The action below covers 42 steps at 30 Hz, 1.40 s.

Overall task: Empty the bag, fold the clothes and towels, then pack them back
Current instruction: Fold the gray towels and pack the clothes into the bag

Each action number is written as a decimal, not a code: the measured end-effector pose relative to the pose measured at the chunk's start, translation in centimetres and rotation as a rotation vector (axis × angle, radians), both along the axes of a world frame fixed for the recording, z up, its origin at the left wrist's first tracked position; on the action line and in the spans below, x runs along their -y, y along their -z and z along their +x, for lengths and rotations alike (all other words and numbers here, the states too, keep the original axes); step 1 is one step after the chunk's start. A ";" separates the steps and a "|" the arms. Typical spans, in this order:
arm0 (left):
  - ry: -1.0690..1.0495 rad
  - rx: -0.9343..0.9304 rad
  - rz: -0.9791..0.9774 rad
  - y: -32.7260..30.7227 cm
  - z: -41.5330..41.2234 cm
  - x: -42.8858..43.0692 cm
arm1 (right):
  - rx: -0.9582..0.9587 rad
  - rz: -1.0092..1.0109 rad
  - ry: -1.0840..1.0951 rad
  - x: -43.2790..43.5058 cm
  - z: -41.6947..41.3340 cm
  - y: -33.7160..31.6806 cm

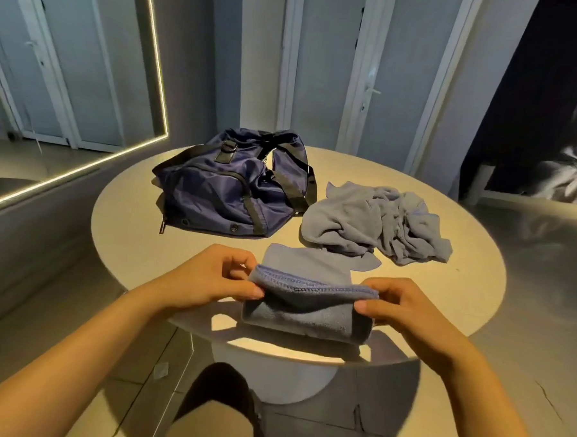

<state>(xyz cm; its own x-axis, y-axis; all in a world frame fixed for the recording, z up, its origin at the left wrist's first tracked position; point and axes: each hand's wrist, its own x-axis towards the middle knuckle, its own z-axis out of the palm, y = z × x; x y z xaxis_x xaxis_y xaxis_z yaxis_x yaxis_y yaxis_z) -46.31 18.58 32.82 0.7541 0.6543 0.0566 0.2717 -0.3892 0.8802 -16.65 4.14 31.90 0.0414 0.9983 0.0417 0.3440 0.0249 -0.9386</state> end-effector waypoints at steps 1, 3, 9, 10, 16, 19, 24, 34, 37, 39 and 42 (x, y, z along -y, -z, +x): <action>-0.028 0.025 -0.023 -0.1 0.4 -0.3 | -0.023 0.003 0.023 -0.4 0.0 -0.4; -0.127 0.085 -0.049 -0.4 1.7 -1.1 | -0.070 0.021 0.084 -1.7 0.1 -1.1; -0.495 0.149 -0.093 1.6 7.1 -4.3 | -0.056 -0.037 0.338 -8.3 1.6 -0.2; -0.552 0.135 -0.098 2.3 7.9 -5.1 | -0.053 -0.045 0.369 -9.4 1.8 0.3; -0.704 -0.024 0.005 4.9 10.4 -7.7 | 0.100 -0.043 0.481 -13.2 2.3 3.4; -0.720 -0.158 0.162 5.4 10.9 -8.1 | 0.146 -0.027 0.513 -13.7 2.8 4.8; -0.716 -0.254 0.342 6.6 11.1 -7.8 | 0.171 0.001 0.540 -14.1 3.2 5.8; -0.576 -0.398 0.603 6.4 11.4 -8.5 | 0.258 0.024 0.615 -14.0 2.6 5.8; -0.464 -0.311 0.639 6.6 11.5 -8.9 | 0.281 0.016 0.618 -14.0 2.4 5.5; -0.435 -0.310 0.609 7.2 11.3 -9.1 | 0.277 -0.003 0.614 -13.9 2.5 5.6; -0.441 -0.289 0.593 7.8 10.9 -9.2 | 0.264 -0.055 0.567 -13.4 2.6 5.0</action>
<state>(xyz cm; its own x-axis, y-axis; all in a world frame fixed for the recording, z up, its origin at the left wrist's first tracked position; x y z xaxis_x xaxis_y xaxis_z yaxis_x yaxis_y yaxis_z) -35.39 27.79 25.03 0.4700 0.8182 0.3310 0.6963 -0.5742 0.4307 -14.09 17.56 26.91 0.5603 0.8252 0.0717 0.5101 -0.2756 -0.8147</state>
